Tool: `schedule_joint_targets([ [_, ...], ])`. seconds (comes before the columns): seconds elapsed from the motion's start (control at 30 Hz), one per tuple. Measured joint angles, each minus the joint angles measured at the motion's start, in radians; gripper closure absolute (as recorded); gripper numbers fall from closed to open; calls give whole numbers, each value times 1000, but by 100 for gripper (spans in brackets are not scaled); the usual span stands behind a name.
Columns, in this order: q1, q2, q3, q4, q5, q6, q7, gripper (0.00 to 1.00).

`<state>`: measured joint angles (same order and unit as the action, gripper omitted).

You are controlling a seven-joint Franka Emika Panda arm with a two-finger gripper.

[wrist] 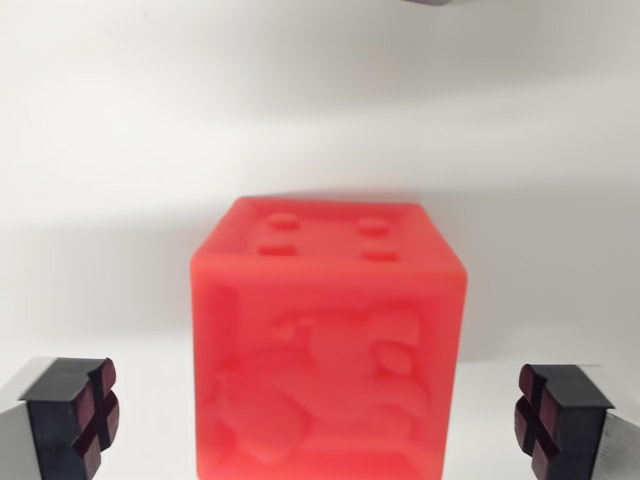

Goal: Destack cube

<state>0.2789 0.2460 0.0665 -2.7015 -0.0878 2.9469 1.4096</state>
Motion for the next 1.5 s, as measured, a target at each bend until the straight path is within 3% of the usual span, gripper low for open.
schedule_joint_targets([
  [0.2,-14,-76,20,-14,26,-59,-18,0],
  [0.37,-17,-137,29,-22,51,-111,-36,0],
  [0.77,-13,-297,33,-28,96,-263,-68,0],
  [1.1,-8,-428,33,-17,114,-405,-81,0],
  [1.5,-8,-546,30,23,122,-563,-89,0],
])
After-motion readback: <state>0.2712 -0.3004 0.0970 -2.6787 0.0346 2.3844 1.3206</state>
